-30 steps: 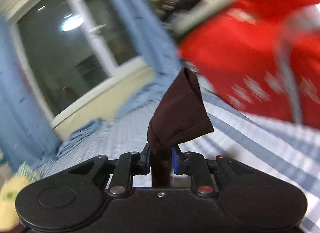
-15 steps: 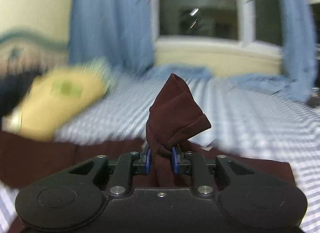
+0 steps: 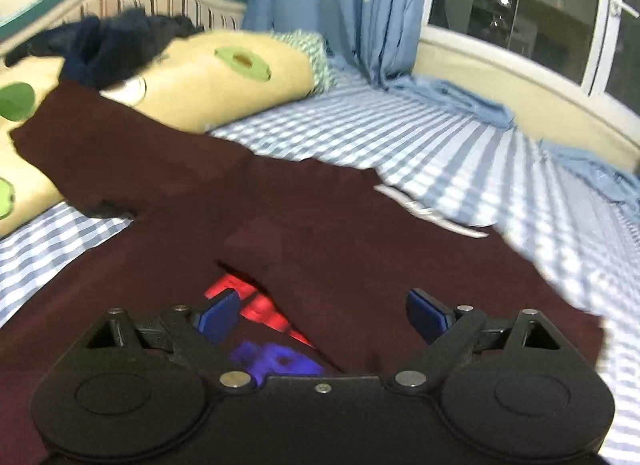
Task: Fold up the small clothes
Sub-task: 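Carry the held sleeve across the sweatshirt chest and release it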
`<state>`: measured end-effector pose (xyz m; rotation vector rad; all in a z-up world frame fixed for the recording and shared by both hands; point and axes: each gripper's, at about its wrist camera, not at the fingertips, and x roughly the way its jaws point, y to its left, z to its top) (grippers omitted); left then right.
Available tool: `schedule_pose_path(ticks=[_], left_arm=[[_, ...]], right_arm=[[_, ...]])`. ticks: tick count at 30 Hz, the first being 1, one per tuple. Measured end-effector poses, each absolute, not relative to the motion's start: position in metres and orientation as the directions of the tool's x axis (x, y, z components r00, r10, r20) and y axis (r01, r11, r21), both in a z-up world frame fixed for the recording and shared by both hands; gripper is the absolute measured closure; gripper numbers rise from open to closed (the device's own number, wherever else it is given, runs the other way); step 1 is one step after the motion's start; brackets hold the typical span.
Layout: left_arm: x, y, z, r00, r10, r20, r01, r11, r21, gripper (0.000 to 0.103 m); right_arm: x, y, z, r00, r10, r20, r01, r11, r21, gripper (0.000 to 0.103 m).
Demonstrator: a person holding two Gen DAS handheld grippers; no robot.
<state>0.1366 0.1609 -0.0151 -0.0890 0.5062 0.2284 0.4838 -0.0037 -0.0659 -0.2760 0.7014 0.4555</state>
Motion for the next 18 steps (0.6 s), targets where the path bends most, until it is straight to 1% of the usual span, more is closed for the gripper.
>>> schedule_pose_path(ticks=[2, 3, 5, 6, 8, 9, 11, 12, 13, 15, 16, 18], left_arm=[[0.142, 0.158, -0.018, 0.847, 0.182, -0.499, -0.227, 0.973, -0.031, 0.001], [0.144, 0.156, -0.02, 0.847, 0.176, -0.502, -0.222, 0.975, -0.032, 0.001], [0.145, 0.152, -0.022, 0.847, 0.166, -0.505, -0.209, 0.978, -0.029, 0.001], [0.147, 0.149, -0.022, 0.847, 0.161, -0.506, -0.202, 0.979, -0.026, 0.001], [0.151, 0.143, -0.023, 0.845, 0.153, -0.512, -0.19, 0.981, -0.022, 0.001], [0.153, 0.14, -0.024, 0.844, 0.148, -0.516, -0.185, 0.983, -0.021, 0.001], [0.158, 0.133, -0.023, 0.841, 0.139, -0.523, -0.172, 0.985, -0.015, 0.001], [0.16, 0.13, -0.022, 0.841, 0.137, -0.523, -0.166, 0.986, -0.009, 0.001], [0.162, 0.126, -0.021, 0.842, 0.138, -0.521, -0.162, 0.987, -0.001, 0.001], [0.162, 0.117, -0.015, 0.848, 0.14, -0.512, -0.153, 0.988, 0.018, 0.001], [0.161, 0.112, -0.013, 0.852, 0.139, -0.505, -0.146, 0.989, 0.025, 0.001], [0.157, 0.104, -0.007, 0.86, 0.14, -0.492, -0.138, 0.99, 0.041, 0.001]], right_arm=[[0.481, -0.05, -0.05, 0.701, 0.283, -0.655, -0.467, 0.876, -0.122, 0.02], [0.477, -0.08, -0.049, 0.713, 0.256, -0.652, -0.438, 0.89, -0.129, 0.029], [0.483, -0.138, -0.054, 0.71, 0.175, -0.682, -0.342, 0.933, -0.116, 0.039], [0.481, -0.162, -0.06, 0.707, 0.123, -0.696, -0.289, 0.949, -0.125, 0.041], [0.466, -0.193, -0.075, 0.731, 0.04, -0.681, -0.221, 0.958, -0.181, 0.04], [0.457, -0.199, -0.084, 0.739, 0.006, -0.673, -0.21, 0.952, -0.221, 0.038], [0.436, -0.197, -0.105, 0.769, -0.026, -0.639, -0.208, 0.935, -0.289, 0.03], [0.429, -0.188, -0.112, 0.788, -0.026, -0.615, -0.211, 0.927, -0.309, 0.021], [0.423, -0.176, -0.121, 0.809, -0.033, -0.586, -0.21, 0.916, -0.342, 0.017], [0.418, -0.154, -0.143, 0.837, -0.101, -0.537, -0.188, 0.87, -0.457, 0.017], [0.42, -0.141, -0.158, 0.839, -0.137, -0.526, -0.192, 0.831, -0.523, 0.019], [0.431, -0.136, -0.182, 0.831, -0.168, -0.531, -0.215, 0.783, -0.584, 0.021]])
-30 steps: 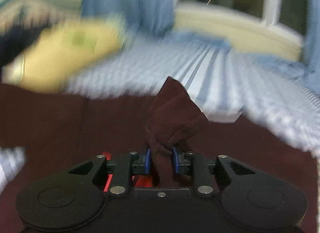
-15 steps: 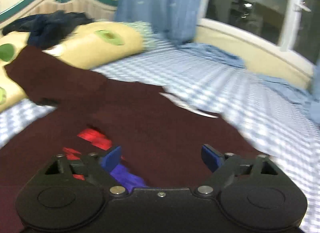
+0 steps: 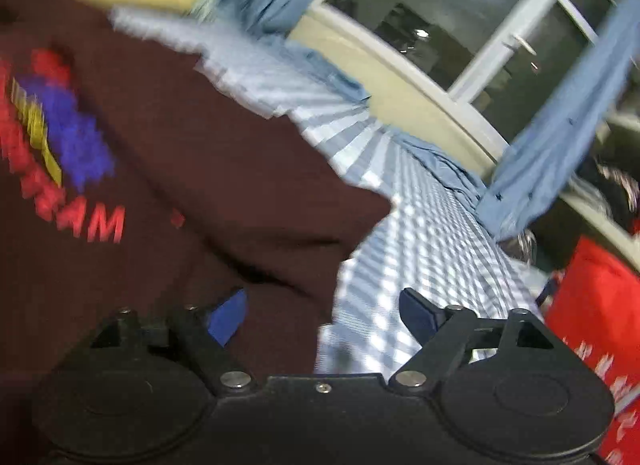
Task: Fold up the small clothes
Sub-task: 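Carry the held sleeve across the sweatshirt chest and release it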
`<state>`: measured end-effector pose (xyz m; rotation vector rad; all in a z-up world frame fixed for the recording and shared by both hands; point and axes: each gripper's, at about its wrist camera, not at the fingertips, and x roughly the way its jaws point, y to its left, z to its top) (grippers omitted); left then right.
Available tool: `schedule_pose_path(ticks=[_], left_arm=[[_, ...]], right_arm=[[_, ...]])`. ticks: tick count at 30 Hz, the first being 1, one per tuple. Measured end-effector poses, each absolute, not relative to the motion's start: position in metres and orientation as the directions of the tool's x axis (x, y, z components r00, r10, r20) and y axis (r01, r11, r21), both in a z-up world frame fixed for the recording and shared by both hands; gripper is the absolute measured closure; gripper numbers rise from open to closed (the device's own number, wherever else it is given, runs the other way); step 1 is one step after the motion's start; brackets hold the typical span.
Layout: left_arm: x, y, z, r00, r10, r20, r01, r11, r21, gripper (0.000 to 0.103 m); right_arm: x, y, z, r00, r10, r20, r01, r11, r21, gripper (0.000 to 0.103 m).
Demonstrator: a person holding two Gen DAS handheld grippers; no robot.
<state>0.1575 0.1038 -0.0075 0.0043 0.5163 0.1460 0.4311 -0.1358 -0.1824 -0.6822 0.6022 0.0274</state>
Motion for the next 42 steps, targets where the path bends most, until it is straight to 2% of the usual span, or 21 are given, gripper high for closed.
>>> schedule_pose_path(ticks=[3, 5, 6, 7, 9, 12, 16, 19, 20, 22, 24, 27, 29, 31, 32, 33, 36, 37, 42], left_arm=[[0.155, 0.095, -0.003, 0.86, 0.151, -0.487, -0.139, 0.988, 0.061, 0.001], [0.154, 0.093, -0.001, 0.858, 0.164, -0.487, -0.147, 0.986, 0.073, 0.001], [0.154, 0.092, 0.0, 0.857, 0.17, -0.487, -0.151, 0.985, 0.078, 0.001], [0.154, 0.092, 0.001, 0.857, 0.175, -0.486, -0.154, 0.985, 0.082, 0.001], [0.154, 0.093, 0.001, 0.853, 0.183, -0.488, -0.164, 0.983, 0.082, 0.001], [0.16, 0.094, -0.002, 0.842, 0.176, -0.51, -0.161, 0.984, 0.074, 0.001], [0.166, 0.088, -0.003, 0.843, 0.168, -0.511, -0.141, 0.986, 0.092, 0.001], [0.167, 0.084, -0.002, 0.851, 0.149, -0.503, -0.121, 0.989, 0.089, 0.001], [0.166, 0.083, -0.002, 0.853, 0.147, -0.501, -0.115, 0.989, 0.093, 0.001], [0.166, 0.082, -0.003, 0.852, 0.153, -0.501, -0.117, 0.988, 0.104, 0.001], [0.167, 0.083, -0.005, 0.846, 0.157, -0.51, -0.119, 0.987, 0.105, 0.001], [0.169, 0.088, -0.008, 0.836, 0.164, -0.524, -0.128, 0.986, 0.104, 0.001], [0.171, 0.09, -0.01, 0.832, 0.168, -0.529, -0.134, 0.986, 0.103, 0.001], [0.176, 0.091, -0.012, 0.825, 0.166, -0.54, -0.136, 0.986, 0.095, 0.001], [0.179, 0.091, -0.013, 0.823, 0.16, -0.546, -0.131, 0.987, 0.091, 0.001], [0.182, 0.09, -0.014, 0.821, 0.157, -0.548, -0.128, 0.988, 0.091, 0.001], [0.19, 0.084, -0.015, 0.82, 0.171, -0.546, -0.13, 0.985, 0.112, 0.001], [0.191, 0.084, -0.016, 0.821, 0.173, -0.544, -0.132, 0.985, 0.114, 0.001], [0.199, 0.084, -0.02, 0.796, 0.206, -0.569, -0.159, 0.979, 0.131, 0.001]], right_arm=[[0.447, -0.134, -0.195, 0.865, -0.215, -0.453, -0.134, 0.771, -0.622, 0.021], [0.463, -0.141, -0.199, 0.865, -0.267, -0.424, -0.063, 0.781, -0.621, 0.028], [0.468, -0.147, -0.199, 0.865, -0.283, -0.414, -0.032, 0.793, -0.609, 0.048], [0.469, -0.153, -0.196, 0.866, -0.278, -0.416, -0.021, 0.811, -0.585, 0.075], [0.459, -0.166, -0.189, 0.874, -0.243, -0.421, -0.022, 0.845, -0.534, 0.089], [0.441, -0.167, -0.184, 0.901, -0.22, -0.374, -0.019, 0.842, -0.54, 0.096], [0.425, -0.179, -0.157, 0.903, -0.197, -0.381, 0.04, 0.923, -0.383, 0.097], [0.44, -0.192, -0.173, 0.8, -0.198, -0.566, 0.017, 0.951, -0.309, 0.098], [0.442, -0.196, -0.178, 0.779, -0.189, -0.597, 0.009, 0.956, -0.292, 0.098], [0.438, -0.195, -0.169, 0.79, -0.19, -0.583, 0.008, 0.954, -0.3, 0.097], [0.434, -0.192, -0.169, 0.757, -0.191, -0.624, -0.021, 0.949, -0.316, 0.097], [0.427, -0.202, -0.159, 0.715, -0.155, -0.682, -0.032, 0.967, -0.254, 0.082], [0.418, -0.219, -0.143, 0.69, -0.088, -0.718, -0.035, 0.987, -0.154, 0.081], [0.415, -0.24, -0.123, 0.722, 0.014, -0.692, -0.048, 0.998, -0.03, 0.063], [0.418, -0.251, -0.113, 0.746, 0.054, -0.664, -0.047, 0.999, 0.028, 0.057], [0.427, -0.263, -0.106, 0.759, 0.093, -0.645, -0.051, 0.995, 0.084, 0.046], [0.484, -0.295, -0.095, 0.743, 0.21, -0.636, -0.075, 0.97, 0.232, 0.048], [0.508, -0.304, -0.097, 0.73, 0.222, -0.647, -0.065, 0.964, 0.257, 0.051], [0.586, -0.336, -0.131, 0.651, 0.261, -0.713, 0.019, 0.934, 0.358, 0.052]])
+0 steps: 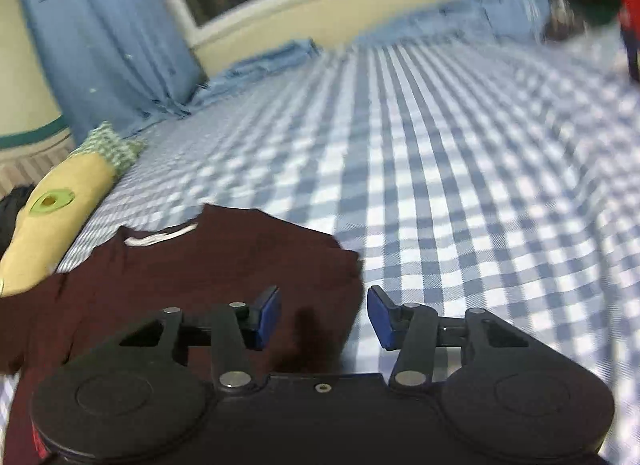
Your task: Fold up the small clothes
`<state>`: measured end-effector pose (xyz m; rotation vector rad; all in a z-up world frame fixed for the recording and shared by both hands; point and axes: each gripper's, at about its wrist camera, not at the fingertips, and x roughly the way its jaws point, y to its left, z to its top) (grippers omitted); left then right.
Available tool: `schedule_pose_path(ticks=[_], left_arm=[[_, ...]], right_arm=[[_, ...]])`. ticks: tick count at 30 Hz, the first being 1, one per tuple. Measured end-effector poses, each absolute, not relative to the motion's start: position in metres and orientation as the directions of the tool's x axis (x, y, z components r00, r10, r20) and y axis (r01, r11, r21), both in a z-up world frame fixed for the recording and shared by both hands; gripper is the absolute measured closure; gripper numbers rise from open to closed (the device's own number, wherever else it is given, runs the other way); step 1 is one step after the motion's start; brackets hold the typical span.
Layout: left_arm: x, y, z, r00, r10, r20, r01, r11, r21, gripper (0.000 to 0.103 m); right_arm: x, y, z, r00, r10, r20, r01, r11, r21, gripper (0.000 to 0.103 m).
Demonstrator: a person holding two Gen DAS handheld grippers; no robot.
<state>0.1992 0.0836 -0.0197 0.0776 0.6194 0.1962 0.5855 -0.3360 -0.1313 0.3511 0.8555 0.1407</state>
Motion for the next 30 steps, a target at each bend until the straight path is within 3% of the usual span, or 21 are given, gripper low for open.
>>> schedule_pose_path(ticks=[3, 6, 8, 10, 11, 13, 15, 16, 19, 24, 26, 28, 30], left_arm=[[0.208, 0.087, -0.024, 0.774, 0.233, -0.588, -0.182, 0.973, 0.146, 0.001], [0.216, 0.091, -0.025, 0.761, 0.241, -0.602, -0.195, 0.971, 0.141, 0.001], [0.222, 0.092, -0.025, 0.757, 0.242, -0.607, -0.201, 0.97, 0.136, 0.001], [0.226, 0.093, -0.025, 0.756, 0.239, -0.609, -0.204, 0.971, 0.128, 0.001], [0.228, 0.092, -0.025, 0.758, 0.234, -0.609, -0.201, 0.972, 0.123, 0.001], [0.229, 0.09, -0.024, 0.763, 0.224, -0.606, -0.191, 0.974, 0.119, 0.001], [0.227, 0.086, -0.023, 0.772, 0.215, -0.598, -0.177, 0.977, 0.122, 0.001], [0.226, 0.084, -0.022, 0.775, 0.213, -0.595, -0.173, 0.977, 0.124, 0.001], [0.223, 0.083, -0.023, 0.78, 0.202, -0.593, -0.167, 0.979, 0.115, 0.001], [0.22, 0.078, -0.022, 0.791, 0.171, -0.587, -0.144, 0.985, 0.093, 0.001], [0.214, 0.073, -0.018, 0.808, 0.164, -0.566, -0.133, 0.986, 0.096, 0.001], [0.209, 0.071, -0.015, 0.814, 0.161, -0.559, -0.124, 0.987, 0.104, 0.001], [0.2, 0.074, -0.013, 0.814, 0.177, -0.554, -0.136, 0.984, 0.115, 0.001]], right_arm=[[0.61, -0.34, -0.16, 0.615, 0.281, -0.737, 0.051, 0.918, 0.393, 0.054], [0.616, -0.344, -0.168, 0.673, 0.327, -0.663, 0.032, 0.883, 0.468, 0.093], [0.614, -0.354, -0.165, 0.741, 0.32, -0.591, 0.028, 0.864, 0.503, 0.096], [0.617, -0.363, -0.172, 0.747, 0.261, -0.612, 0.091, 0.871, 0.483, 0.102], [0.621, -0.363, -0.181, 0.711, 0.223, -0.667, 0.126, 0.893, 0.433, 0.103], [0.618, -0.367, -0.185, 0.706, 0.224, -0.672, 0.121, 0.896, 0.426, 0.103], [0.604, -0.37, -0.175, 0.729, 0.187, -0.659, 0.145, 0.898, 0.415, 0.083], [0.589, -0.369, -0.165, 0.758, 0.18, -0.627, 0.118, 0.907, 0.404, 0.08], [0.542, -0.364, -0.141, 0.792, 0.236, -0.563, -0.005, 0.925, 0.38, 0.08], [0.466, -0.319, -0.118, 0.743, 0.39, -0.544, -0.245, 0.915, 0.321, 0.081], [0.456, -0.293, -0.123, 0.728, 0.372, -0.576, -0.292, 0.928, 0.231, 0.082], [0.454, -0.269, -0.147, 0.67, 0.281, -0.687, -0.294, 0.95, 0.101, 0.083], [0.439, -0.262, -0.153, 0.711, 0.245, -0.66, -0.286, 0.957, 0.047, 0.083]])
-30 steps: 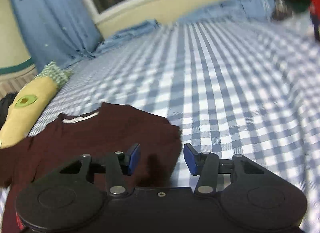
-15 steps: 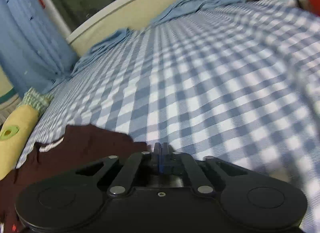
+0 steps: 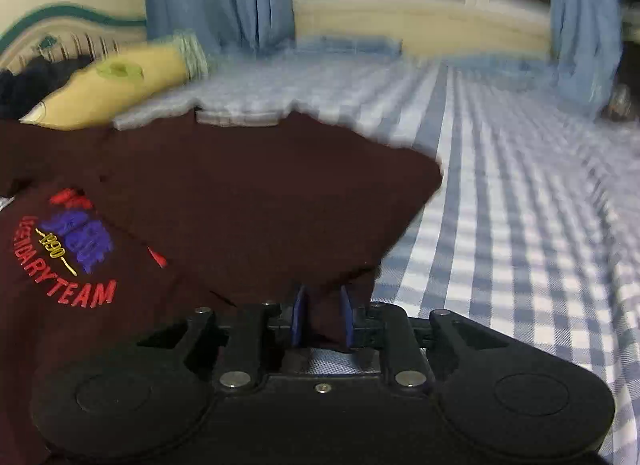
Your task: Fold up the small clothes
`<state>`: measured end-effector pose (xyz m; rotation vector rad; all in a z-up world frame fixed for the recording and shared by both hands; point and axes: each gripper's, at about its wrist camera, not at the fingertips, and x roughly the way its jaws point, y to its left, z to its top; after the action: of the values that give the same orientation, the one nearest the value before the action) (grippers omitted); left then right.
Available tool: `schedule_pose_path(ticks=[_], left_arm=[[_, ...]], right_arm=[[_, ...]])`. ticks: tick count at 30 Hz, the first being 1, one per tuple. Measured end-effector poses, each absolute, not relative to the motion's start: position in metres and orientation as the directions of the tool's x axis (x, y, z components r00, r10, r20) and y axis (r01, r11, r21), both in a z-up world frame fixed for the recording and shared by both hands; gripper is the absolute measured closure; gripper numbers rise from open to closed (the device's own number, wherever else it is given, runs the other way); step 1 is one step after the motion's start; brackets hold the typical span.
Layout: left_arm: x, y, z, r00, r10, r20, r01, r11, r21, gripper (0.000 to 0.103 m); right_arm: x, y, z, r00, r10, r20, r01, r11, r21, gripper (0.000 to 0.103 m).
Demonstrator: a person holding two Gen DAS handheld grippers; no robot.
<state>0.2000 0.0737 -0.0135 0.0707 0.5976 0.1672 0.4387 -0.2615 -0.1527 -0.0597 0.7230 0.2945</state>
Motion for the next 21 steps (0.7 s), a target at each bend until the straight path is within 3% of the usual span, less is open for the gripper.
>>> schedule_pose_path(ticks=[5, 8, 9, 10, 13, 18, 21], left_arm=[[0.189, 0.105, -0.016, 0.8, 0.159, -0.579, -0.172, 0.985, 0.034, 0.001], [0.187, 0.143, -0.023, 0.796, 0.175, -0.58, -0.229, 0.973, -0.02, 0.001], [0.185, 0.162, -0.025, 0.8, 0.192, -0.568, -0.261, 0.964, -0.043, 0.001], [0.184, 0.178, -0.026, 0.806, 0.214, -0.552, -0.292, 0.955, -0.057, 0.001], [0.179, 0.232, -0.03, 0.826, 0.304, -0.475, -0.381, 0.922, -0.073, 0.001], [0.185, 0.323, -0.038, 0.873, 0.396, -0.285, -0.453, 0.875, -0.171, 0.001], [0.207, 0.374, -0.05, 0.859, 0.427, -0.281, -0.497, 0.828, -0.26, 0.001]], right_arm=[[0.431, -0.248, -0.133, 0.691, 0.132, -0.711, -0.25, 0.966, -0.063, 0.083], [0.409, -0.254, -0.114, 0.74, 0.157, -0.655, -0.235, 0.971, -0.033, 0.082], [0.398, -0.253, -0.102, 0.761, 0.175, -0.624, -0.231, 0.973, -0.008, 0.075], [0.386, -0.251, -0.088, 0.784, 0.194, -0.59, -0.226, 0.974, 0.02, 0.059], [0.349, -0.242, -0.052, 0.825, 0.267, -0.497, -0.252, 0.963, 0.099, 0.026], [0.301, -0.209, -0.003, 0.856, 0.339, -0.389, -0.332, 0.939, 0.088, 0.008], [0.284, -0.192, 0.012, 0.865, 0.354, -0.354, -0.356, 0.932, 0.063, 0.006]])
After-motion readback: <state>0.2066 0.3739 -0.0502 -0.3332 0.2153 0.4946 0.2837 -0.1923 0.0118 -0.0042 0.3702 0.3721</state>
